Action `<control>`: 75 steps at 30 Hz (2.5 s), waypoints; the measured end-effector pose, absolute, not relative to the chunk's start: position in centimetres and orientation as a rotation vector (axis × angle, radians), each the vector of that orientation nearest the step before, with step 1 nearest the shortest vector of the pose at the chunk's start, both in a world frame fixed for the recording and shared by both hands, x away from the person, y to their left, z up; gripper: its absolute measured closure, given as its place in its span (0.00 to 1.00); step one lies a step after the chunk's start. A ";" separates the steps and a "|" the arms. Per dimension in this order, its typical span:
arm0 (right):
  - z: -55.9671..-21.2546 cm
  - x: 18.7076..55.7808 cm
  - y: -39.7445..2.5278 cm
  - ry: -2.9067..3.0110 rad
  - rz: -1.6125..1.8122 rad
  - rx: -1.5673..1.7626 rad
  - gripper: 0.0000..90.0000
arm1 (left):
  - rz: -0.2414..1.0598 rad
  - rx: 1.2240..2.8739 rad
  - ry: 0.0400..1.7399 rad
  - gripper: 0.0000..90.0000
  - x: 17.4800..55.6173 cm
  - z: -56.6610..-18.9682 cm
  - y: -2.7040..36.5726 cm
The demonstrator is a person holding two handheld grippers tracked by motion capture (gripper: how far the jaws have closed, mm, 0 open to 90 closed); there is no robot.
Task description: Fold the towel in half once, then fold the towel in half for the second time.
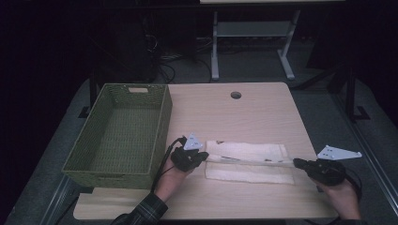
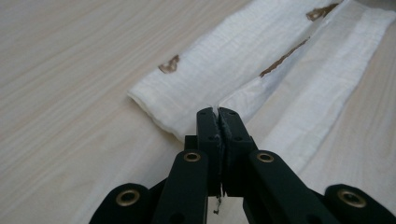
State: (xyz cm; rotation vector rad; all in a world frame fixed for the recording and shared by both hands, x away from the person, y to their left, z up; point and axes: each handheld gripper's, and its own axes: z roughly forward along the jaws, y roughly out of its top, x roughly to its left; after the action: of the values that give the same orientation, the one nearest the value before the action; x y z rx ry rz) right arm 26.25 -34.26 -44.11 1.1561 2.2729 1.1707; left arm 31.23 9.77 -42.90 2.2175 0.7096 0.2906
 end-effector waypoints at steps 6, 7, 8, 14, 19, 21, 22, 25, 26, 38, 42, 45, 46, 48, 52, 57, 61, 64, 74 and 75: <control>-44.8 25.0 -34.1 2.320 1.154 1.163 0.96 | 0.223 2.280 0.704 0.98 30.3 -44.1 9.7; -45.0 24.8 -34.1 2.328 1.152 1.159 0.96 | 0.216 2.294 0.702 0.98 30.1 -44.2 9.7; -45.1 24.7 -34.2 2.338 1.151 1.164 0.96 | 0.207 2.300 0.703 0.98 29.9 -44.3 9.6; -45.5 24.2 -34.5 2.350 1.154 1.188 0.76 | 0.180 2.289 0.695 0.83 29.4 -44.3 9.7; -44.8 25.1 -34.3 2.305 1.202 1.215 0.66 | 0.218 2.266 0.705 0.61 30.2 -43.7 9.6; -44.7 25.8 -34.1 2.301 1.198 1.215 0.66 | 0.239 2.255 0.710 0.56 30.8 -43.5 9.5; -44.6 26.2 -34.0 2.298 1.191 1.215 0.66 | 0.243 2.253 0.717 0.54 31.2 -43.4 9.5; -44.5 27.5 -33.5 2.298 1.185 1.231 0.66 | 0.250 2.241 0.739 0.50 32.5 -43.1 9.3; -44.5 27.9 -33.4 2.295 1.182 1.237 0.66 | 0.251 2.235 0.744 0.49 32.8 -43.1 9.3; -44.8 33.3 -33.1 2.232 1.168 1.277 0.73 | 0.324 2.198 0.817 0.50 37.8 -43.2 8.3; -45.6 34.5 -33.2 2.242 1.145 1.306 0.73 | 0.307 2.203 0.860 0.52 39.3 -44.6 8.1; -46.2 34.9 -33.1 2.258 1.129 1.331 0.74 | 0.301 2.221 0.866 0.54 39.8 -45.1 8.0; -46.5 35.1 -33.2 2.274 1.130 1.330 0.74 | 0.308 2.232 0.866 0.56 40.0 -45.3 8.0; -46.9 35.2 -33.0 2.296 1.110 1.338 0.74 | 0.289 2.246 0.869 0.58 40.2 -45.6 7.9; -47.4 35.2 -32.8 2.336 1.077 1.328 0.77 | 0.286 2.281 0.853 0.64 40.3 -46.1 7.8; -47.5 35.1 -32.8 2.350 1.089 1.321 0.88 | 0.251 2.300 0.824 0.75 40.3 -46.2 7.7; -47.5 35.1 -32.7 2.370 1.097 1.308 0.95 | 0.209 2.305 0.808 0.92 40.3 -46.1 7.5; -47.4 35.2 -32.8 2.366 1.090 1.293 0.96 | 0.227 2.301 0.814 0.97 40.3 -46.0 7.4; -45.1 36.4 -33.3 2.272 1.141 1.255 0.96 | 0.355 2.144 0.825 0.98 40.6 -42.9 8.5; -44.9 36.5 -33.3 2.265 1.147 1.256 0.96 | 0.362 2.125 0.829 0.98 40.6 -42.5 8.6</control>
State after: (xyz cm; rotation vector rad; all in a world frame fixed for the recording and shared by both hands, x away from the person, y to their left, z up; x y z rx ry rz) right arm 36.54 -33.30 -44.85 1.2563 2.2648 1.1473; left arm 40.57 8.60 -42.53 2.1245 0.8293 0.3623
